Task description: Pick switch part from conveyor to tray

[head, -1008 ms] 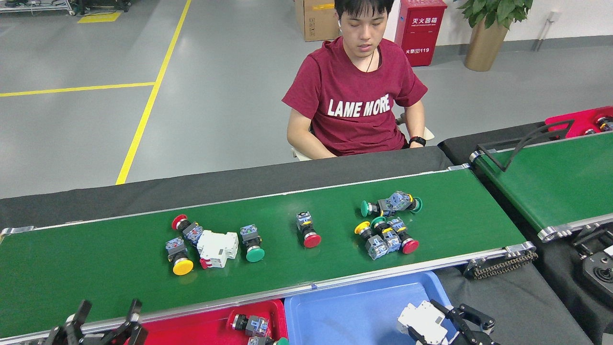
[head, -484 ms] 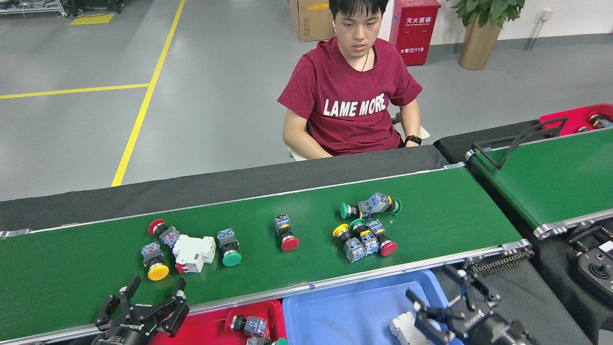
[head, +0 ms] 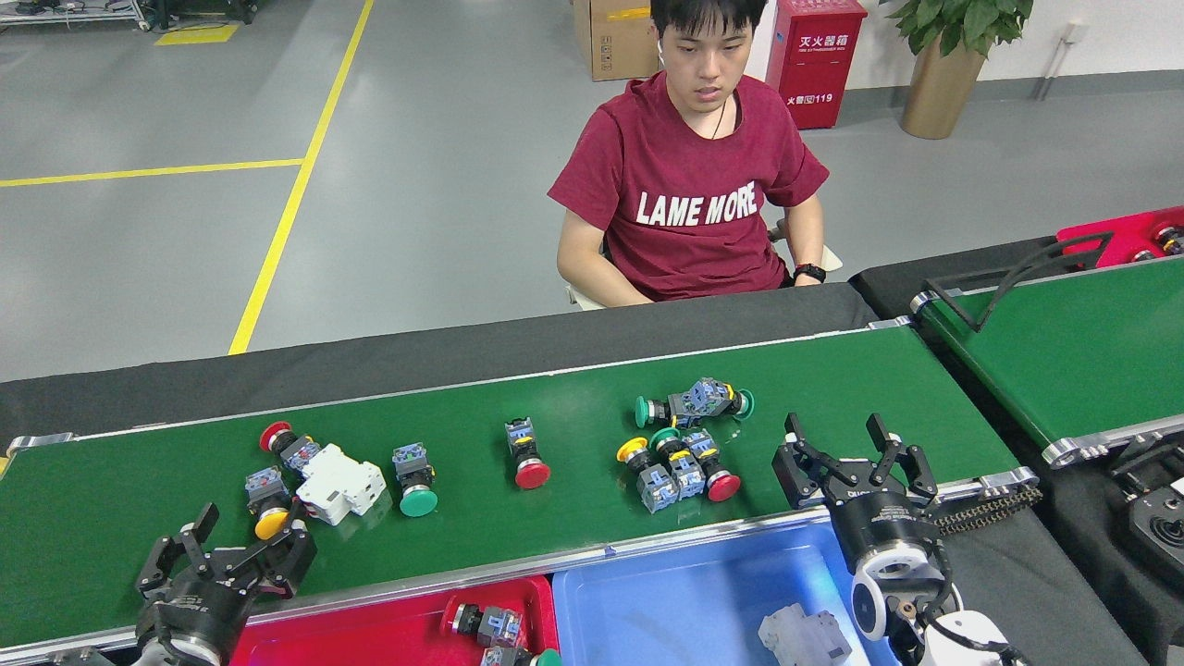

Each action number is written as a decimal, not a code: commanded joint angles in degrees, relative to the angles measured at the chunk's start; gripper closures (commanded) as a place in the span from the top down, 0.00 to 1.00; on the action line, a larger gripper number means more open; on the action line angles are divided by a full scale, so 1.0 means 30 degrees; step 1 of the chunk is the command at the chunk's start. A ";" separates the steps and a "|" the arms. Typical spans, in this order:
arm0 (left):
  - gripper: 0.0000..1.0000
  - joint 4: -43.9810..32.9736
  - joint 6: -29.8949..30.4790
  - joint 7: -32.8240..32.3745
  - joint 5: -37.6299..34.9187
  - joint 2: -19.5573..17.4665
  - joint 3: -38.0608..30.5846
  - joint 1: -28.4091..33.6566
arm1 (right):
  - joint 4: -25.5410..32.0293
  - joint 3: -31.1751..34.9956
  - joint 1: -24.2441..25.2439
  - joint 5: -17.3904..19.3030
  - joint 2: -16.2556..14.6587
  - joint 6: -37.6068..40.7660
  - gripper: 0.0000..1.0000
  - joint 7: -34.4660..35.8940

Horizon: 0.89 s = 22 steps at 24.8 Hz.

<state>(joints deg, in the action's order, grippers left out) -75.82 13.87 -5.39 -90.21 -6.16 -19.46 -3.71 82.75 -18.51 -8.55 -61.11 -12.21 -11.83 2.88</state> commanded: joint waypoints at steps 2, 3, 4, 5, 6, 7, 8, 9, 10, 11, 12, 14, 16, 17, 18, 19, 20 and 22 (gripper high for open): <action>0.77 0.0312 -0.0757 0.0245 0.0011 -0.0379 -0.0076 -0.0286 | 0.1916 0.0514 0.1500 -0.0022 -0.1113 0.1454 0.97 0.0096; 0.61 0.0341 -0.0728 0.0245 0.0041 -0.0379 -0.0076 -0.0286 | 0.2357 0.0720 0.1971 0.0008 -0.1261 0.1572 0.97 0.0096; 0.29 0.0341 -0.0523 0.0245 0.0304 -0.0409 -0.0076 -0.0256 | 0.2650 0.0925 0.2411 0.0008 -0.1319 0.1630 0.97 0.0096; 0.14 0.0341 -0.0406 0.0245 0.0597 -0.0409 -0.0076 -0.0227 | 0.2796 0.0954 0.2616 0.0008 -0.1349 0.1689 0.97 0.0096; 0.08 0.0312 -0.0259 0.0245 0.0949 -0.0438 -0.0076 -0.0139 | 0.2914 0.0954 0.2821 0.0008 -0.1436 0.1689 0.97 0.0125; 0.06 0.0195 -0.0142 0.0275 0.1271 -0.0438 -0.0076 -0.0022 | 0.2972 0.0954 0.3025 0.0037 -0.1495 0.1689 0.97 0.0183; 0.04 0.0077 -0.0142 0.0275 0.1418 -0.0438 -0.0047 0.0037 | 0.3060 0.0954 0.3143 0.0037 -0.1524 0.1689 0.97 0.0184; 0.03 -0.0069 -0.0113 0.0275 0.1447 -0.0438 -0.0017 0.0095 | 0.3206 0.0925 0.3231 0.0037 -0.1583 0.1689 0.97 0.0184; 0.02 -0.0303 -0.0054 0.0275 0.1447 -0.0467 -0.0017 0.0212 | 0.3265 0.0895 0.3231 0.0037 -0.1583 0.1689 0.97 0.0184; 0.01 -0.0566 0.0092 0.0275 0.1476 -0.0467 -0.0017 0.0388 | 0.3295 0.0808 0.3202 0.0037 -0.1495 0.1660 0.97 0.0155; 0.00 -0.0831 0.0327 0.0275 0.1476 -0.0467 -0.0017 0.0535 | 0.3295 0.0749 0.3114 0.0008 -0.1436 0.1660 0.97 0.0096; 0.00 -0.2089 0.1410 0.0275 0.1476 -0.0438 -0.0017 0.1178 | 0.3295 0.0106 0.2763 0.0007 -0.1320 0.1484 0.97 -0.0080; 0.01 -0.3995 0.3081 0.0245 0.1506 -0.0379 -0.0017 0.2468 | 0.3295 -0.1360 0.2000 -0.0080 -0.0997 0.1279 0.97 -0.0373; 0.02 -0.5167 0.4194 0.0245 0.1564 -0.0379 -0.0017 0.3347 | 0.3265 -0.2181 0.1649 -0.0139 -0.0880 0.0986 0.97 -0.0637; 0.03 -0.6482 0.5743 0.0245 0.1769 -0.0204 -0.0046 0.4575 | 0.3119 -0.3175 0.1211 -0.0256 -0.0792 0.0548 0.97 -0.0870; 0.04 -0.7335 0.6801 0.0245 0.1916 -0.0174 -0.0017 0.5369 | 0.3031 -0.3821 0.0887 -0.0314 -0.0733 0.0283 0.97 -0.0988; 0.05 -0.8272 0.8178 0.0216 0.2179 -0.0087 -0.0017 0.6453 | 0.2884 -0.4730 0.0301 -0.0314 -0.0558 -0.0069 0.97 -0.1105; 0.07 -0.8741 1.0227 0.0187 0.2355 0.0557 0.0187 0.8063 | 0.2358 -0.6193 -0.0548 -0.0314 -0.0119 -0.0712 0.97 -0.1749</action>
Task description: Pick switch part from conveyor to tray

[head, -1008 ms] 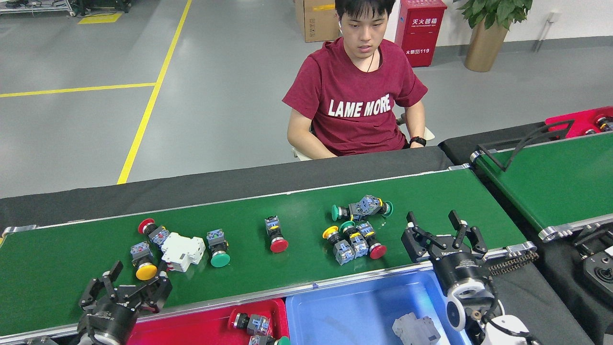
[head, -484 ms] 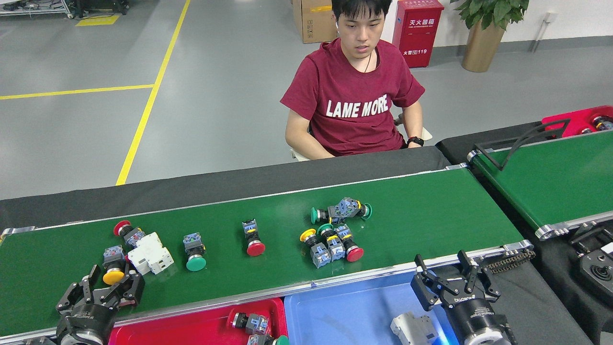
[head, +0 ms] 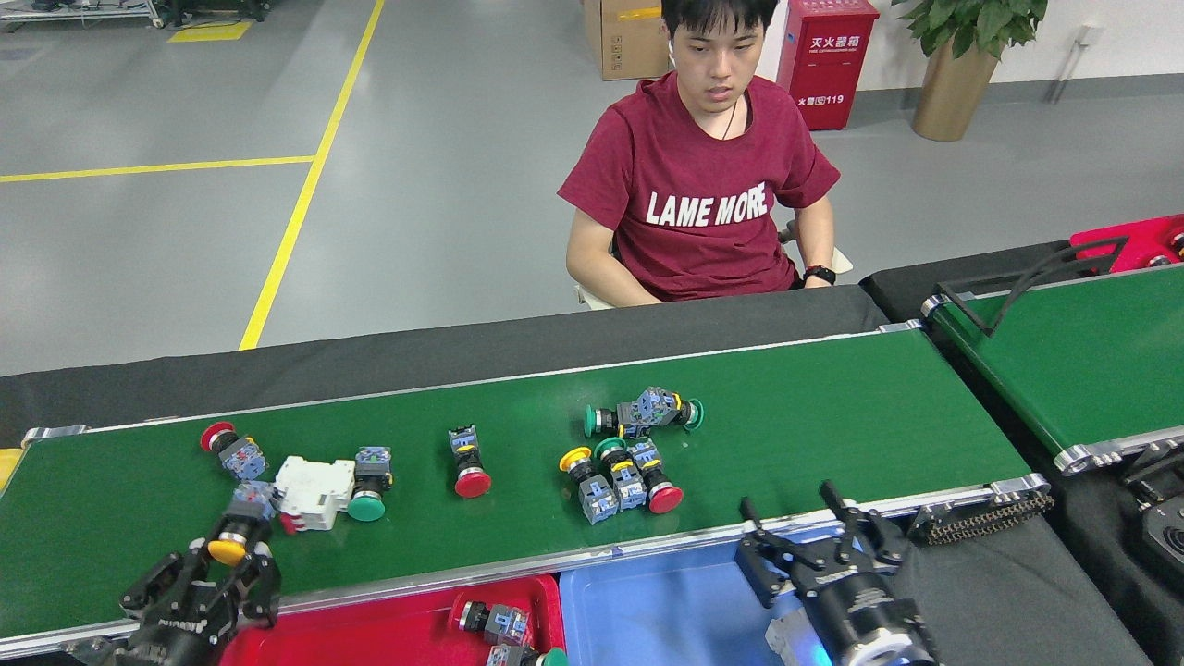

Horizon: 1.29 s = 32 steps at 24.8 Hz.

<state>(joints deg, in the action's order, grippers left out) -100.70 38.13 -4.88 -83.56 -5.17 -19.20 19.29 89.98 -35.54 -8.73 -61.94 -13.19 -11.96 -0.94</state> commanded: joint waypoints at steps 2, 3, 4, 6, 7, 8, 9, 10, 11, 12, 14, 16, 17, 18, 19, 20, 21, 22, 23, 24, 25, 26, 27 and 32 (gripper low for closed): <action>0.14 -0.0447 0.2290 -0.0043 0.0081 0.0435 0.0688 0.0805 | -0.1017 -0.1189 -0.1369 -0.0036 0.0883 -0.1052 0.97 -0.0682; 0.32 -0.0447 0.2290 -0.0043 0.0110 0.0552 0.0893 0.0922 | -0.1896 -0.1335 -0.2072 -0.0007 0.1410 -0.1228 0.96 -0.0682; 0.54 -0.0447 0.2290 -0.0043 0.0110 0.0640 0.0951 0.1068 | -0.2830 -0.1481 -0.2831 0.0022 0.2023 -0.1374 0.96 -0.0711; 0.99 -0.0447 0.2290 -0.0043 0.0081 0.0933 0.0805 0.1039 | -0.4826 -0.1921 -0.4035 0.0022 0.3080 -0.1404 0.96 -0.0711; 1.00 -0.0447 0.2290 -0.0043 0.0110 0.1197 0.0746 0.0951 | -0.5705 -0.2156 -0.4621 0.0081 0.3519 -0.1404 0.96 -0.0711; 1.00 -0.0447 0.2290 -0.0014 0.0081 0.1577 0.0746 0.0805 | -0.7169 -0.2478 -0.5587 0.0198 0.4076 -0.1228 0.96 -0.0711; 1.00 -0.0447 0.2290 -0.0014 0.0110 0.1665 0.0717 0.0775 | -0.8253 -0.2800 -0.6056 0.0228 0.4603 -0.1199 0.96 -0.0682; 1.00 -0.0447 0.2290 -0.0014 0.0110 0.1724 0.0688 0.0775 | -0.9308 -0.3181 -0.6437 0.0228 0.5189 -0.1199 0.96 -0.0594; 1.00 -0.0447 0.2290 0.0016 0.0139 0.1812 0.0512 0.0775 | -1.0069 -0.3415 -0.6700 0.0257 0.5628 -0.1198 0.96 -0.0535; 1.00 -0.0447 0.2173 0.0045 0.0198 0.1900 0.0248 0.0746 | -1.0421 -0.3503 -0.6877 0.0257 0.5863 -0.1199 0.96 -0.0535; 1.00 -0.0447 0.0650 0.0074 0.0638 0.2398 -0.1041 0.0336 | -1.0744 -0.3767 -0.6935 0.0374 0.6039 -0.1111 0.95 -0.0623; 1.00 -0.0418 -0.0903 0.0074 0.0989 0.2456 -0.2740 -0.0133 | -1.0627 -0.4294 -0.6935 0.0813 0.6068 -0.1052 0.92 -0.0623; 1.00 -0.0301 -0.1284 0.0074 0.1048 0.2368 -0.3648 -0.0250 | -1.0568 -0.4382 -0.7023 0.0901 0.6039 -0.1023 0.86 -0.0623; 1.00 0.0022 -0.1342 0.0074 0.1048 0.2339 -0.4410 -0.0455 | -1.0568 -0.4411 -0.7023 0.0901 0.6010 -0.0906 0.83 -0.0740; 1.00 0.0256 -0.1430 0.0074 0.1048 0.2339 -0.4937 -0.0601 | -1.0597 -0.4411 -0.6994 0.0931 0.5980 -0.0701 0.83 -0.0799; 1.00 0.0402 -0.1430 0.0074 0.1019 0.2339 -0.5377 -0.0660 | -1.0568 -0.4411 -0.6935 0.0931 0.5951 -0.0408 0.83 -0.0946; 1.00 0.0578 -0.1460 0.0074 0.0989 0.2310 -0.5611 -0.0748 | -1.0568 -0.4411 -0.6906 0.0931 0.5892 -0.0261 0.81 -0.1121; 1.00 0.0900 -0.1460 0.0074 0.0960 0.2163 -0.5758 -0.0777 | -1.0539 -0.4411 -0.6964 0.0960 0.5892 -0.0232 0.75 -0.1121; 1.00 0.1193 -0.1460 0.0074 0.0989 0.1988 -0.5758 -0.0865 | -1.0480 -0.4382 -0.7023 0.0960 0.5892 -0.0203 0.66 -0.1092; 1.00 0.1340 -0.1460 0.0074 0.0989 0.1870 -0.5758 -0.0982 | -1.0421 -0.4382 -0.7023 0.0960 0.5892 -0.0173 0.57 -0.1092; 1.00 0.1516 -0.1460 0.0074 0.0960 0.1636 -0.5758 -0.1246 | -1.0246 -0.4382 -0.7023 0.0960 0.5863 -0.0027 0.38 -0.1092; 1.00 0.1809 -0.1460 0.0074 0.0931 0.1285 -0.5641 -0.1539 | -1.0099 -0.4353 -0.7023 0.0960 0.5834 0.0383 0.21 -0.1151; 1.00 0.2305 -0.1460 0.0074 0.0901 0.0788 -0.5553 -0.1890 | -0.9982 -0.4353 -0.7023 0.0960 0.5717 0.0851 0.19 -0.1151; 1.00 0.5910 -0.1430 0.0074 0.0813 -0.1762 -0.4322 -0.4322 | -0.8195 -0.4236 -0.6964 0.1019 0.5043 0.1291 0.15 -0.1326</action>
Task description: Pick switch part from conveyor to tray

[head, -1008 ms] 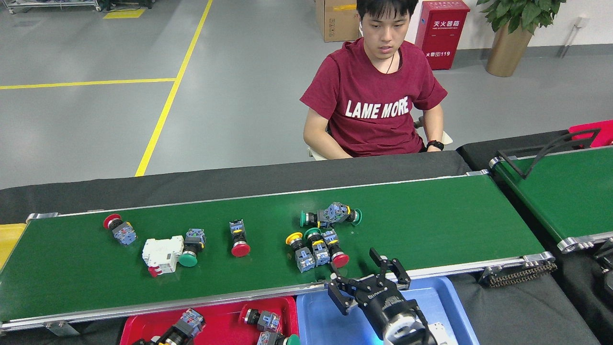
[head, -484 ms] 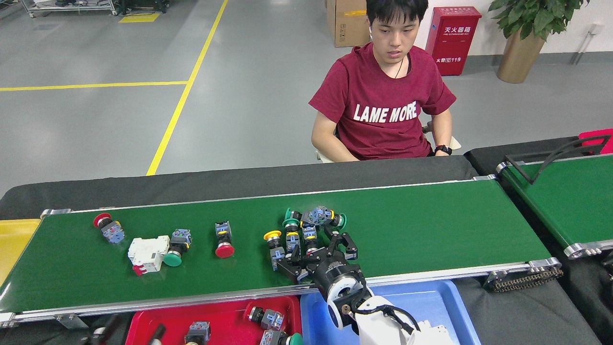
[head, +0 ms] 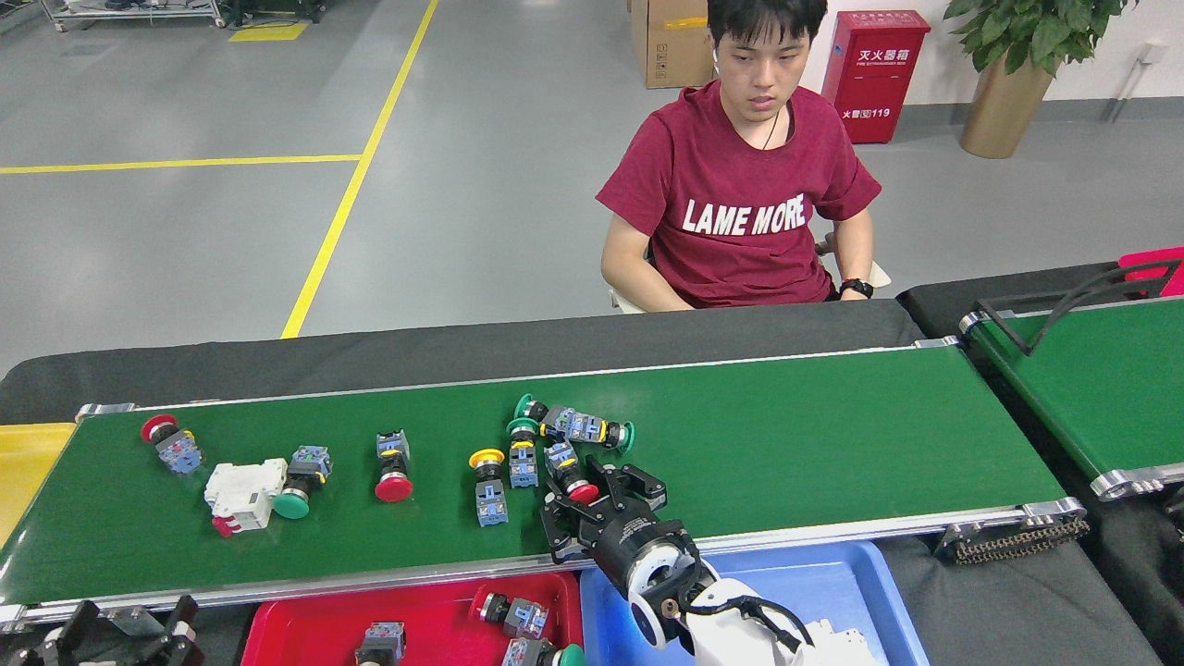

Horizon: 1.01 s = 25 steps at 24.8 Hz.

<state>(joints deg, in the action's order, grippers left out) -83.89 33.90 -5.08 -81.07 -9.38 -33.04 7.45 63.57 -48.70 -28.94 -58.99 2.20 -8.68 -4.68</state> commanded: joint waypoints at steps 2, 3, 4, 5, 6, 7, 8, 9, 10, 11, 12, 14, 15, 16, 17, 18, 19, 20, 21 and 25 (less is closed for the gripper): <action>1.00 0.1627 -0.0137 0.0140 -0.0077 -0.1122 0.0995 -0.1281 | 0.1837 0.0384 -0.0139 0.0240 -0.0441 0.0287 0.15 -0.0373; 1.00 0.2008 -0.0225 0.0140 -0.0077 -0.1386 0.1141 -0.1486 | 0.2599 0.0501 -0.0110 0.0768 -0.0705 0.0521 0.15 -0.0695; 1.00 0.2271 -0.0313 0.0140 -0.0136 -0.1533 0.1141 -0.1691 | 0.3478 0.0589 -0.0110 0.1383 -0.1144 0.0872 0.15 -0.1076; 1.00 0.2447 -0.0430 0.0140 -0.0165 -0.1649 0.1141 -0.1895 | 0.4442 0.0647 -0.0110 0.1821 -0.1583 0.1369 0.15 -0.1397; 1.00 0.2710 -0.0605 0.0140 -0.0194 -0.1767 0.1170 -0.2043 | 0.5263 0.0647 0.0007 0.1998 -0.2022 0.1896 0.15 -0.1574; 1.00 0.3207 -0.0898 0.0140 -0.0194 -0.1971 0.1171 -0.2247 | 0.6201 0.0647 0.0358 0.2086 -0.2491 0.2687 0.15 -0.1750; 1.00 0.3764 -0.1220 0.0140 -0.0194 -0.2118 0.1171 -0.2511 | 0.6992 0.0647 0.0914 0.2115 -0.2872 0.3741 0.15 -0.1837; 1.00 0.4320 -0.1425 0.0140 -0.0194 -0.2323 0.1200 -0.2949 | 0.7724 0.0618 0.1471 0.2115 -0.3165 0.4941 0.16 -0.1984; 1.00 0.4936 -0.1543 0.0140 -0.0194 -0.2470 0.1287 -0.3389 | 0.8340 0.0559 0.2086 0.2115 -0.3370 0.6172 0.18 -0.2101; 1.00 0.5493 -0.1572 0.0140 -0.0194 -0.2616 0.1375 -0.3799 | 0.8751 0.0443 0.2584 0.2115 -0.3488 0.7140 0.20 -0.2248; 1.00 0.5934 -0.1572 0.0140 -0.0194 -0.2792 0.1405 -0.4152 | 0.8986 0.0325 0.2937 0.2115 -0.3576 0.8021 0.27 -0.2365; 1.00 0.7046 -0.1806 0.0169 -0.0223 -0.3085 0.1463 -0.4825 | 0.9103 -0.0640 0.3201 0.2086 -0.3576 0.8520 0.73 -0.2921; 1.00 0.7340 -0.1983 0.0169 -0.0194 -0.3173 0.1581 -0.5060 | 0.9103 -0.0964 0.3230 0.2115 -0.3576 0.8314 0.98 -0.3215; 0.99 0.7721 -0.2217 0.0169 -0.0223 -0.3290 0.1903 -0.5324 | 0.9132 -0.1198 0.3201 0.2115 -0.3576 0.8226 0.98 -0.3273; 0.96 0.8131 -0.2598 0.0169 -0.0223 -0.3437 0.2313 -0.5558 | 0.9162 -0.1228 0.3201 0.2115 -0.3576 0.8255 0.99 -0.3273; 0.91 0.8482 -0.3154 0.0316 -0.0194 -0.3525 0.2723 -0.5705 | 0.9191 -0.1228 0.3201 0.2115 -0.3547 0.8255 0.99 -0.3273; 0.86 0.8863 -0.3711 0.0814 -0.0223 -0.3583 0.3104 -0.5793 | 0.9220 -0.1198 0.3171 0.2115 -0.3547 0.8226 0.99 -0.3273; 0.84 0.9098 -0.4209 0.1546 -0.0194 -0.3642 0.3631 -0.5880 | 0.9250 -0.1169 0.3113 0.2115 -0.3517 0.8167 0.99 -0.3273; 0.84 0.9127 -0.4414 0.1839 -0.0194 -0.3671 0.4011 -0.5880 | 0.9279 -0.1140 0.3113 0.2115 -0.3547 0.8109 0.99 -0.3273; 0.84 0.9156 -0.4473 0.1869 -0.0165 -0.3730 0.4129 -0.5997 | 0.9279 0.0674 0.3025 0.2115 -0.3547 0.5914 0.98 -0.3244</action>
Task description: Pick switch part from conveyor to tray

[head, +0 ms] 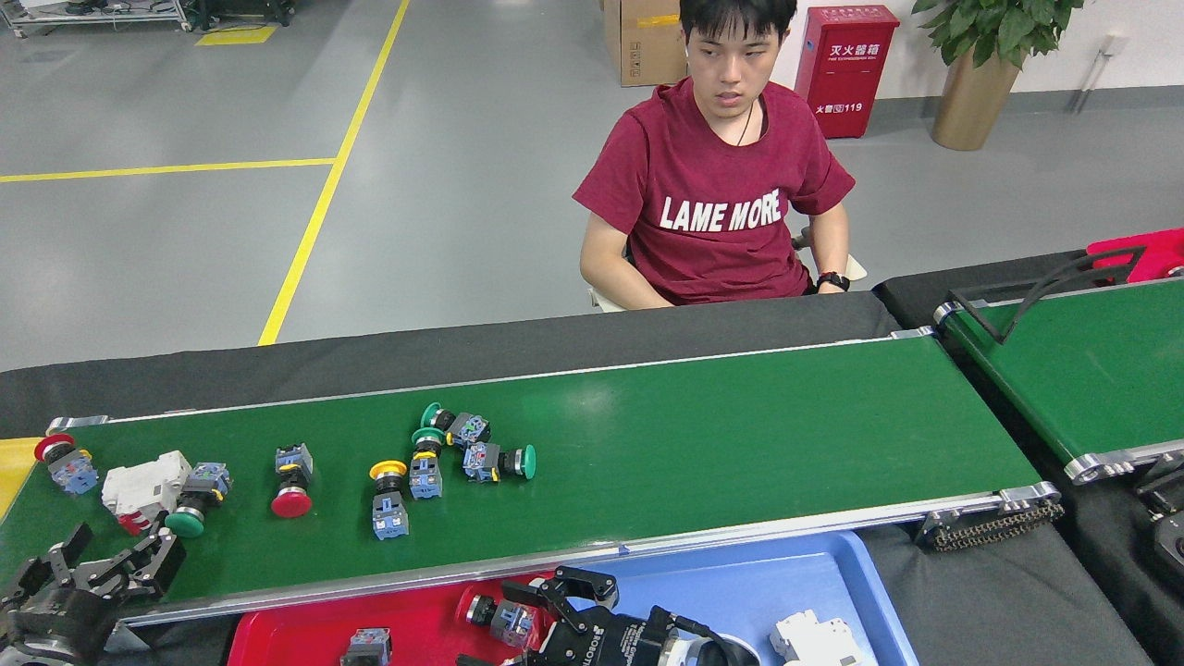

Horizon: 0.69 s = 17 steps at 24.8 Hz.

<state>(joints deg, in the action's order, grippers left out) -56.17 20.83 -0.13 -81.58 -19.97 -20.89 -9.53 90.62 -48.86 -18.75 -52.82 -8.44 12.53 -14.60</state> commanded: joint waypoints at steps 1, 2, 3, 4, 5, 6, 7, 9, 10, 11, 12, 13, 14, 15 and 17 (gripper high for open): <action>0.84 -0.0026 -0.0145 0.0220 0.0007 -0.0288 0.0079 -0.0428 | 0.0233 0.1258 -0.0373 -0.0059 0.0001 -0.1832 0.98 0.0090; 0.85 0.0033 -0.0292 0.0220 0.0007 -0.0581 0.0079 -0.0604 | 0.0263 0.2108 -0.0373 -0.0235 0.0031 -0.2887 0.97 0.0178; 0.86 0.0179 -0.0585 0.0220 0.0007 -0.0727 0.0108 -0.0692 | 0.0263 0.2899 -0.0402 -0.0440 0.0031 -0.3707 0.97 0.0412; 0.86 0.0384 -0.0848 0.0220 0.0007 -0.0786 0.0196 -0.0868 | 0.0263 0.3631 -0.0402 -0.0704 0.0031 -0.4322 0.97 0.0646; 0.86 0.0794 -0.1200 0.0220 0.0007 -0.0845 0.0225 -0.1219 | 0.0233 0.4598 -0.0373 -0.1231 0.0031 -0.5055 0.97 0.0910; 0.86 0.1436 -0.1492 0.0250 0.0007 -0.0874 0.0313 -0.1686 | 0.0233 0.5386 -0.0256 -0.1669 -0.0028 -0.5668 0.97 0.1261; 0.83 0.2025 -0.1669 0.0337 0.0007 -0.0903 0.0342 -0.2040 | 0.0204 0.5858 -0.0168 -0.1934 -0.0057 -0.6110 0.97 0.1613; 0.57 0.4134 -0.2137 0.0513 0.0007 -0.1020 0.0342 -0.3124 | 0.0058 0.6649 0.0389 -0.2315 -0.0643 -0.7252 0.97 0.3078; 0.28 0.4866 -0.2137 0.0718 0.0124 -0.1108 0.0313 -0.3417 | 0.0058 0.6941 0.0827 -0.2403 -0.1228 -0.7720 0.97 0.3896; 0.19 0.5833 -0.2254 0.1187 0.0183 -0.1225 0.0313 -0.3768 | 0.0058 0.7176 0.1209 -0.2403 -0.1669 -0.7985 0.97 0.4631; 0.11 0.6536 -0.2372 0.1773 0.0241 -0.1284 0.0284 -0.3944 | 0.0058 0.7440 0.1795 -0.2403 -0.2137 -0.8102 0.97 0.5539; 0.07 0.6858 -0.2605 0.2621 0.0241 -0.1342 0.0313 -0.4061 | 0.0087 0.7820 0.2614 -0.2315 -0.2634 -0.8072 0.97 0.6446; 0.05 0.6829 -0.2840 0.3528 0.0212 -0.1372 0.0342 -0.4062 | 0.0204 0.8171 0.3492 -0.2315 -0.3132 -0.8014 0.97 0.7178; 0.02 0.6800 -0.2928 0.4058 0.0212 -0.1372 0.0342 -0.4061 | 0.0263 0.8406 0.4256 -0.2315 -0.3485 -0.7985 0.97 0.7619; 0.01 0.6683 -0.2840 0.4410 0.0212 -0.1431 0.0342 -0.4003 | 0.0409 0.8846 0.5457 -0.2286 -0.4129 -0.7838 0.97 0.7912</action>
<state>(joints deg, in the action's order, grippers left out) -35.66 12.49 10.93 -81.05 -23.49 -19.95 -21.12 90.78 -23.31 -2.59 -59.75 -19.93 -11.12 6.76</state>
